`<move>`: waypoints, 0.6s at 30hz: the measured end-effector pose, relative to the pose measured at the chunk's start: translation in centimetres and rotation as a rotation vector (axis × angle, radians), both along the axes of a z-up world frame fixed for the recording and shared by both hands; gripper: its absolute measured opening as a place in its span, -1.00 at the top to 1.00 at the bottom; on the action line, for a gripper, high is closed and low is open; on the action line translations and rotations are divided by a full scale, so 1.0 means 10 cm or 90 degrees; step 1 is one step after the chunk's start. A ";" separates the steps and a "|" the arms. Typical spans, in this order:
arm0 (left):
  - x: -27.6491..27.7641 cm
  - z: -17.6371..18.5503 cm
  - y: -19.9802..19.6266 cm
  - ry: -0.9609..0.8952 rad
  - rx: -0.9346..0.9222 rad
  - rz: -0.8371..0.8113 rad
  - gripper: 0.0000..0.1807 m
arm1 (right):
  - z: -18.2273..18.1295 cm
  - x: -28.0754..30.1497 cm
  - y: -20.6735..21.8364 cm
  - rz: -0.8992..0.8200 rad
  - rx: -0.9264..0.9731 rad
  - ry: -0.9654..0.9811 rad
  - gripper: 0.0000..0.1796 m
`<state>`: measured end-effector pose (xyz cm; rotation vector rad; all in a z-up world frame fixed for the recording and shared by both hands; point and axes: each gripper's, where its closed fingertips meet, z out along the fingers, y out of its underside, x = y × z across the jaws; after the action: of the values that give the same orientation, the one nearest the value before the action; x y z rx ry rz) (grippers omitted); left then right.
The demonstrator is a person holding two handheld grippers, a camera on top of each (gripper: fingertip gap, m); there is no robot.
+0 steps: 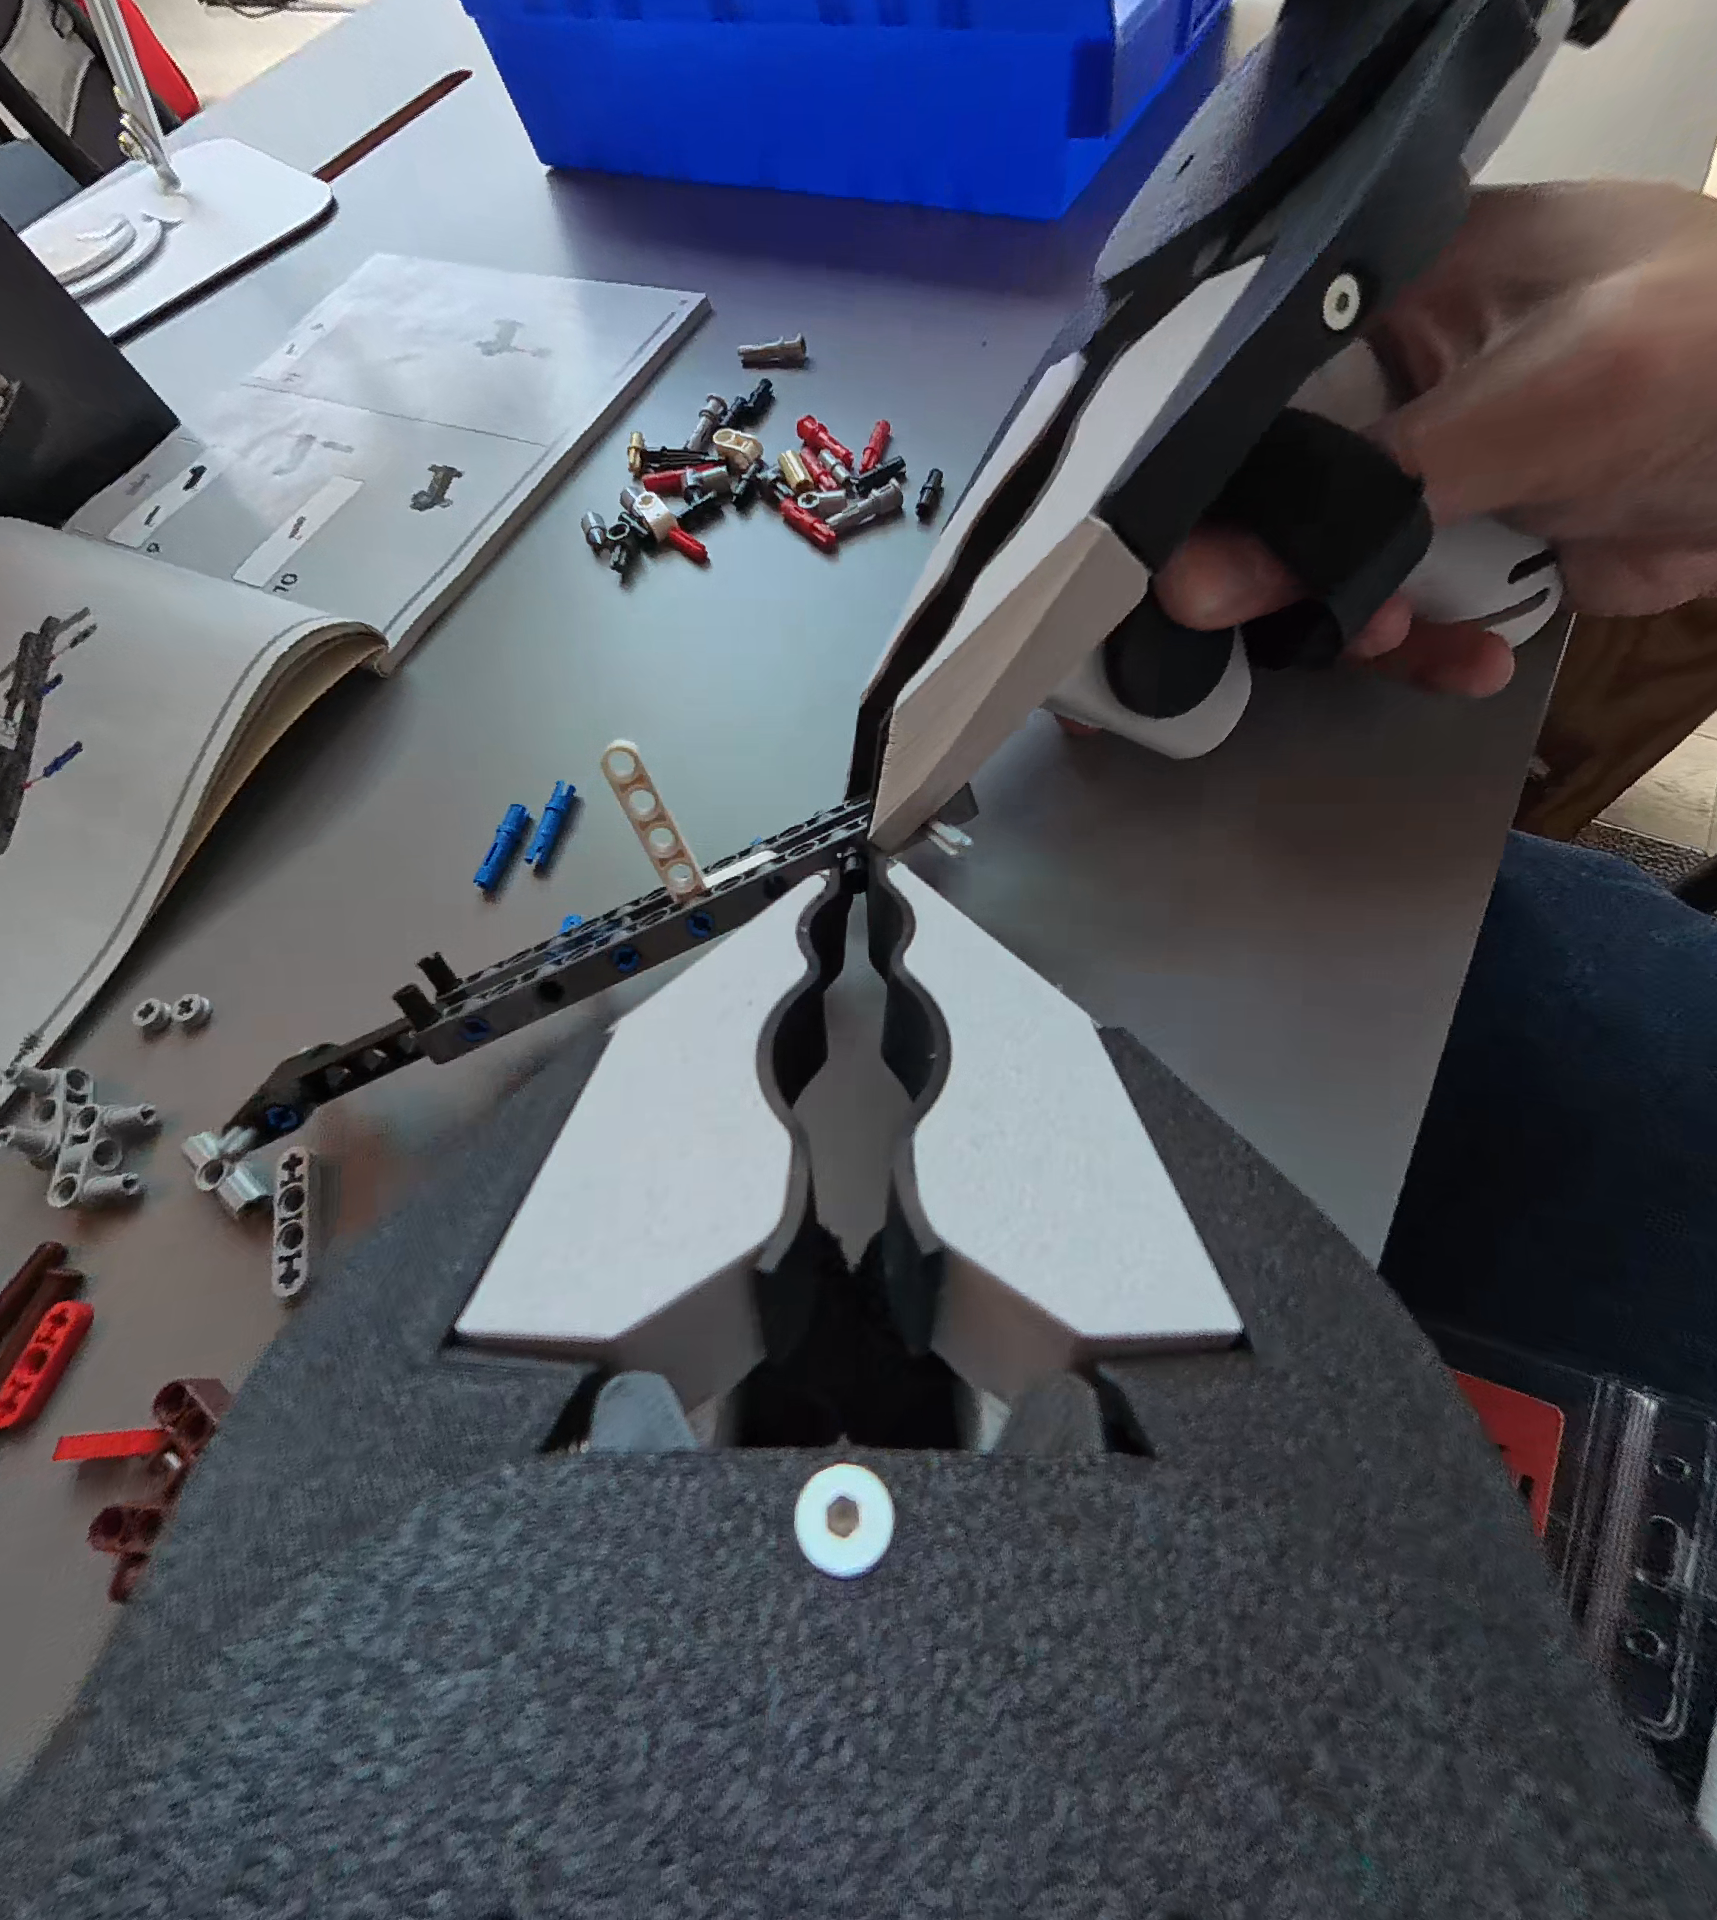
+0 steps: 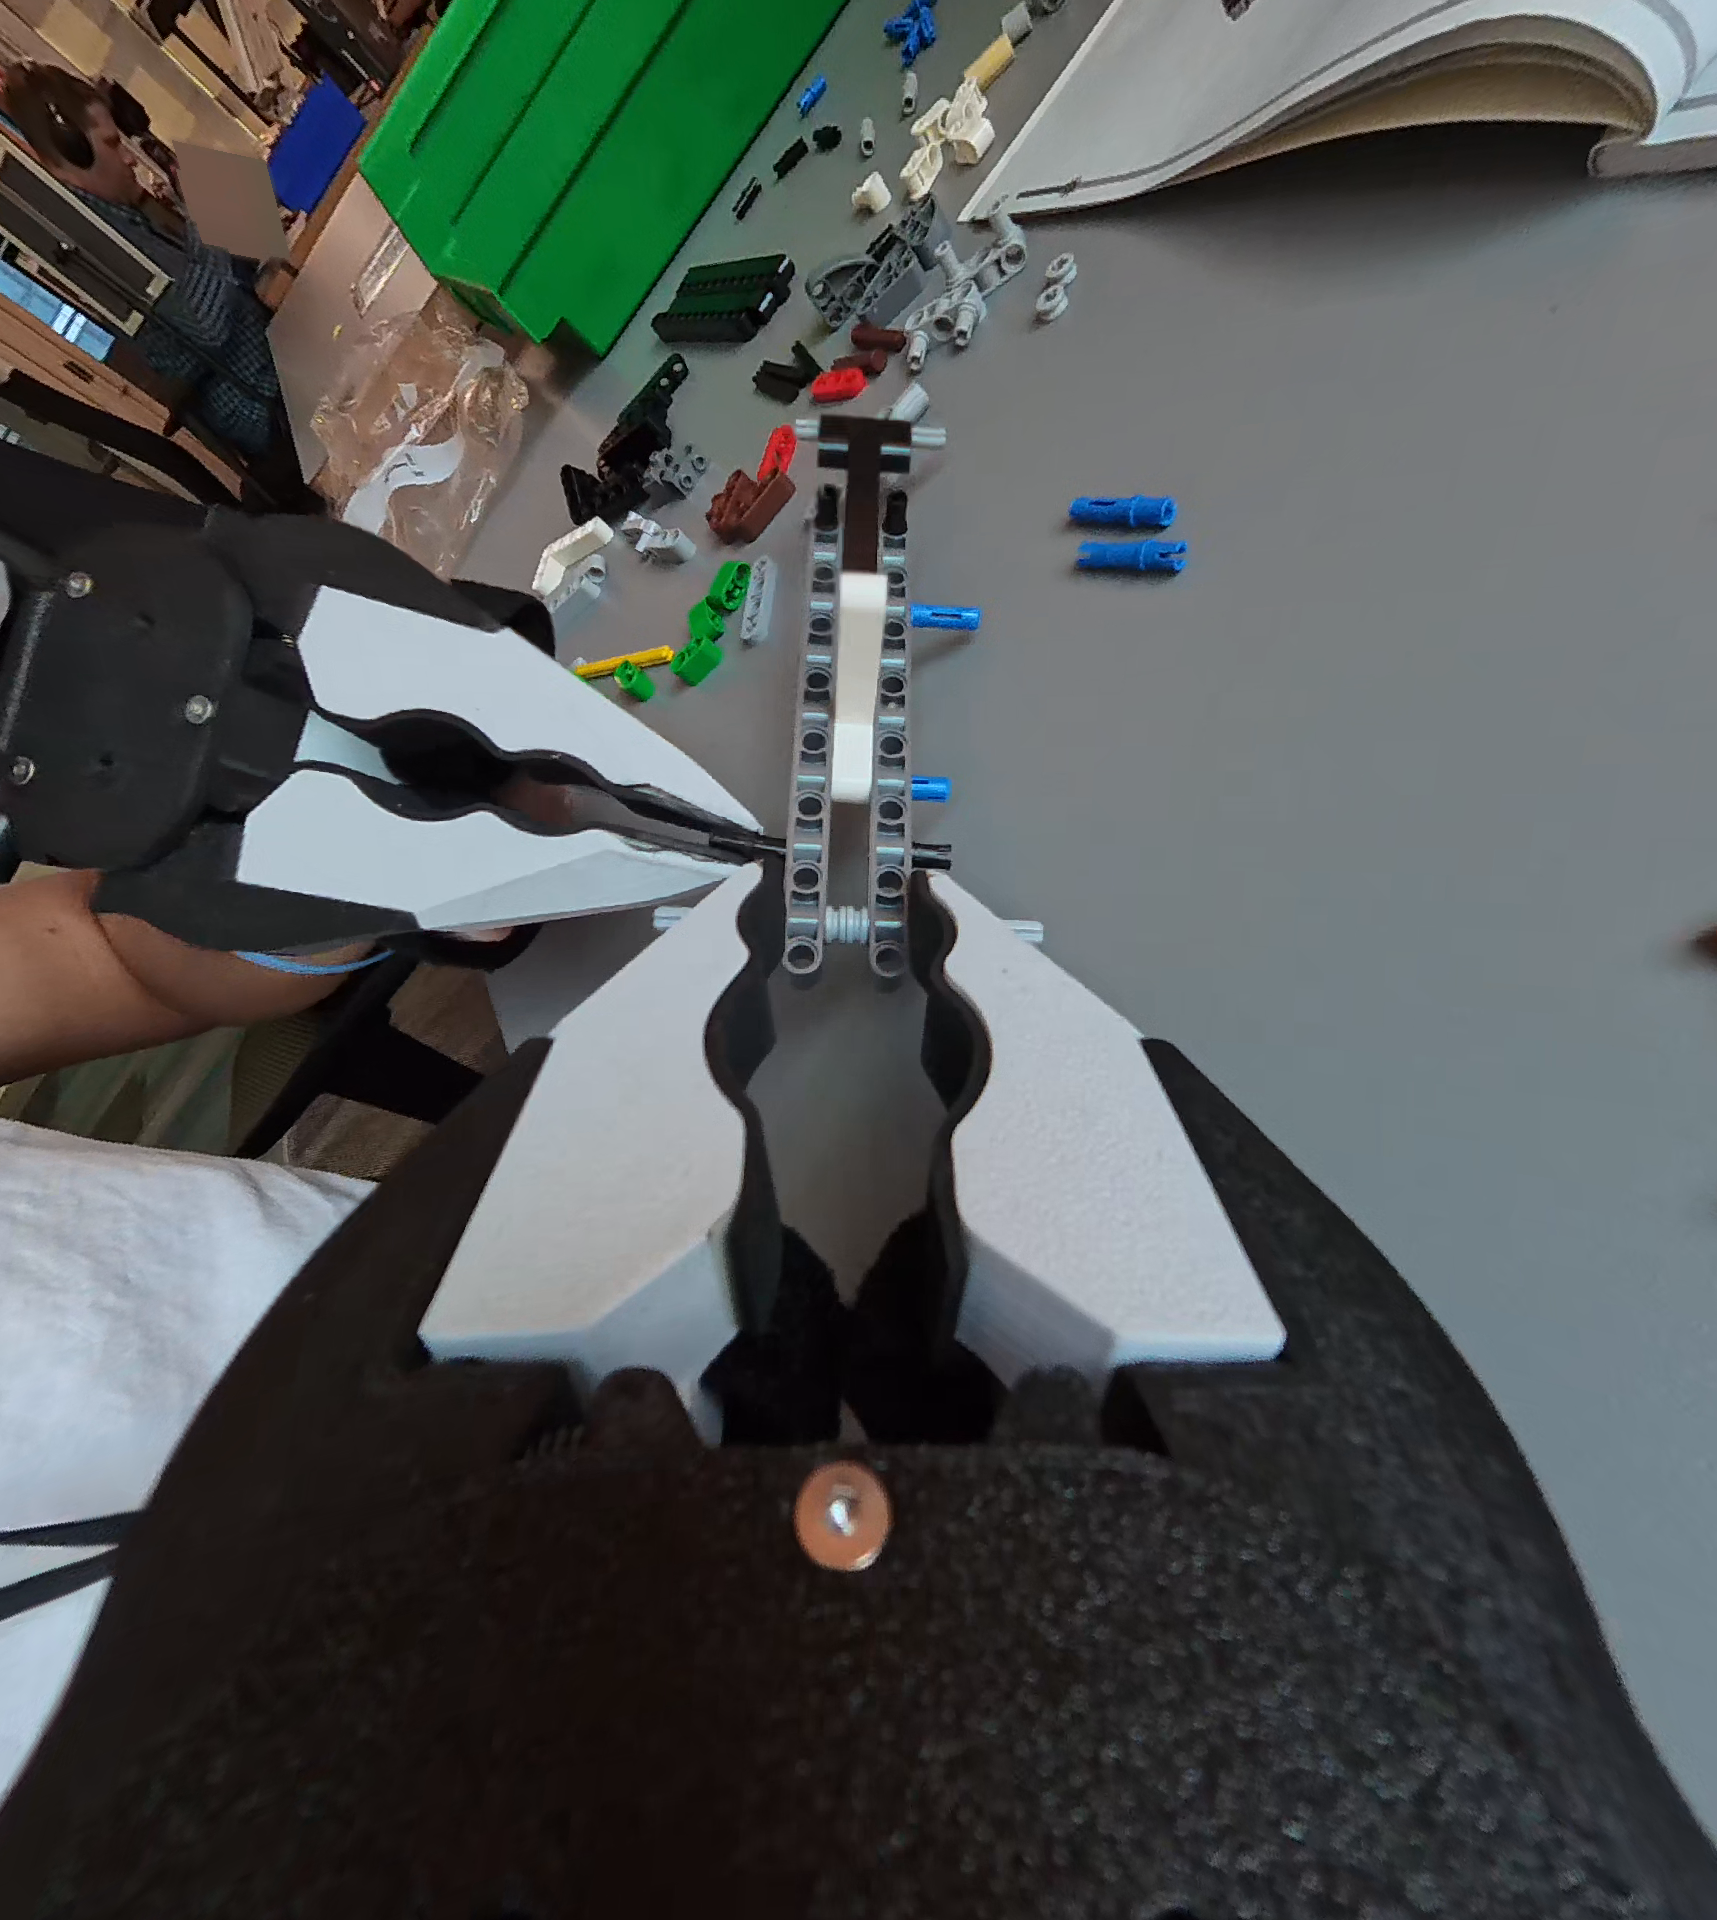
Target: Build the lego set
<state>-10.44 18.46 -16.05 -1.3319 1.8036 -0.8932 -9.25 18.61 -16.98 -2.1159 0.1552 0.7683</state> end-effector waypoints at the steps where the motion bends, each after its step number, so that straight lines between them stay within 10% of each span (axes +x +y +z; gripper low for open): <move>1: 0.00 -0.01 0.00 0.004 -0.005 0.009 0.97 | 0.00 0.01 0.00 -0.006 0.001 -0.013 0.75; 18: 0.03 -0.06 0.02 0.042 -0.087 0.052 0.97 | -0.05 0.05 0.02 -0.030 -0.008 -0.093 0.75</move>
<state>-10.12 18.68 -16.68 -1.5263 1.7503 -0.9514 -8.79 18.77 -17.52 -2.1631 0.1317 0.5843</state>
